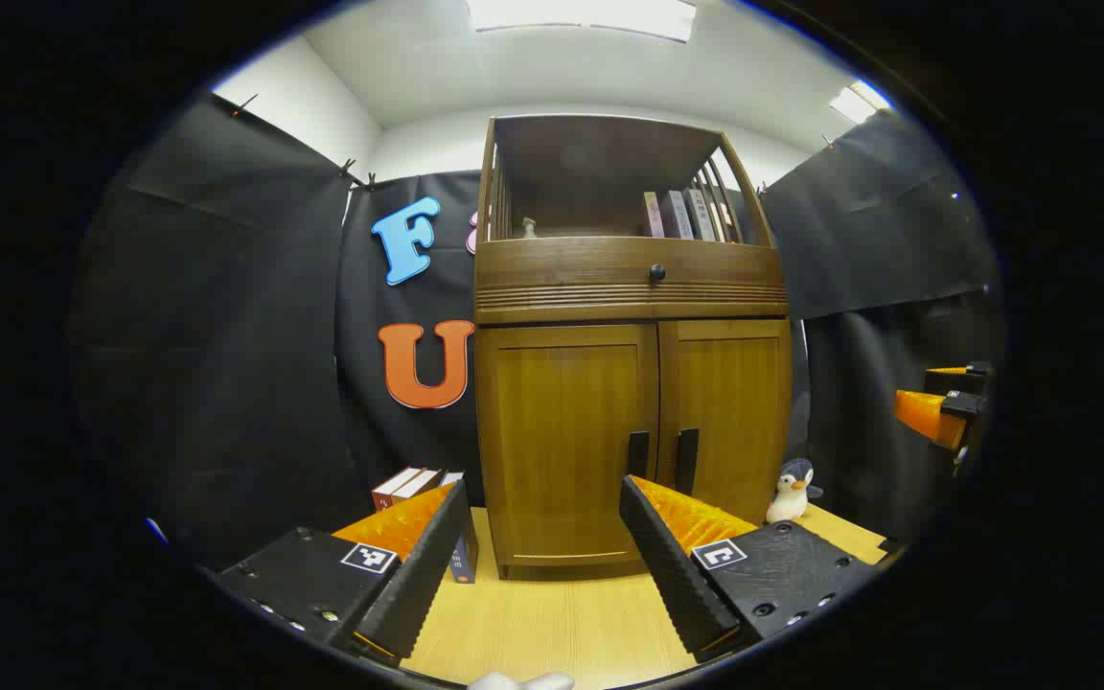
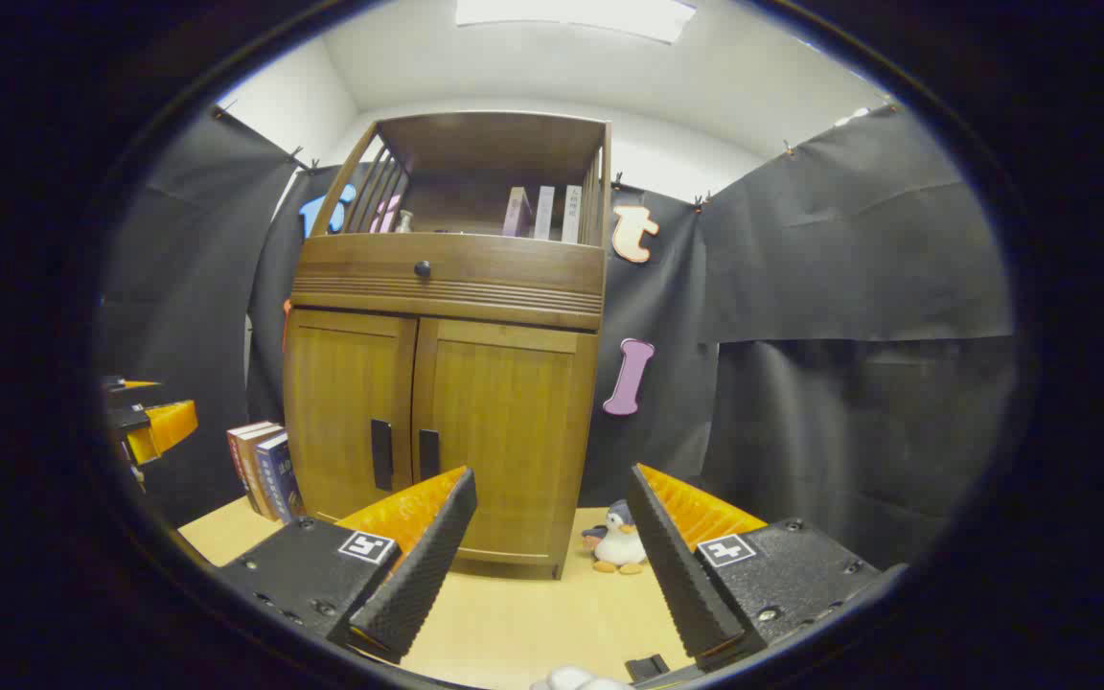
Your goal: Open the right door of the double-door shoe cabinet with the right hand, and open the left door with the left hand.
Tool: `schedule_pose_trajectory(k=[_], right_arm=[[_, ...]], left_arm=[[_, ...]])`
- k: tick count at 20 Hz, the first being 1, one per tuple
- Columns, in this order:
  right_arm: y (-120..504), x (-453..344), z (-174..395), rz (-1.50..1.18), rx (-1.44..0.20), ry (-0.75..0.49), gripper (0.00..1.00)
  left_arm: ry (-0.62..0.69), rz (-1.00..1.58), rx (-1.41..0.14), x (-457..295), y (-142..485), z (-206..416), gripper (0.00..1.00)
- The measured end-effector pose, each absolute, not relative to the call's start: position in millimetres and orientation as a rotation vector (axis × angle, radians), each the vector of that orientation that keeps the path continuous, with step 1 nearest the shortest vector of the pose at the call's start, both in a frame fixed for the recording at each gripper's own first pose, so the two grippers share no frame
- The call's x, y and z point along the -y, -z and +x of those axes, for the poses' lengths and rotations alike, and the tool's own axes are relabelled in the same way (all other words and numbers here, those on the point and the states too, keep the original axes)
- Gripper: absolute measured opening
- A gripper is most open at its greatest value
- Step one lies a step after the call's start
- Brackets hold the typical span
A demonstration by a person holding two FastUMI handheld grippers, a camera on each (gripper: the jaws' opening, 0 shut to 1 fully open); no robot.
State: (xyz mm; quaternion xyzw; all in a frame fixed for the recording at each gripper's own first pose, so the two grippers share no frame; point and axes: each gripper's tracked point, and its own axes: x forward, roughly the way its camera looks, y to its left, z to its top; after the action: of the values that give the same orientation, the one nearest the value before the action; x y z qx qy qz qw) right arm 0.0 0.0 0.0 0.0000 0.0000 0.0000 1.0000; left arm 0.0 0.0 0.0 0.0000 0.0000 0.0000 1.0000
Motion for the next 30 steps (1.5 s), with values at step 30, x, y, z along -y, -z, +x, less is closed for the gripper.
schedule_pose_trajectory(k=[30], right_arm=[[59, -96, 186, 0.032, -0.11, -0.192, 1.0]], left_arm=[[-0.097, 0.045, -0.051, -2, -3, -26, 0.96]])
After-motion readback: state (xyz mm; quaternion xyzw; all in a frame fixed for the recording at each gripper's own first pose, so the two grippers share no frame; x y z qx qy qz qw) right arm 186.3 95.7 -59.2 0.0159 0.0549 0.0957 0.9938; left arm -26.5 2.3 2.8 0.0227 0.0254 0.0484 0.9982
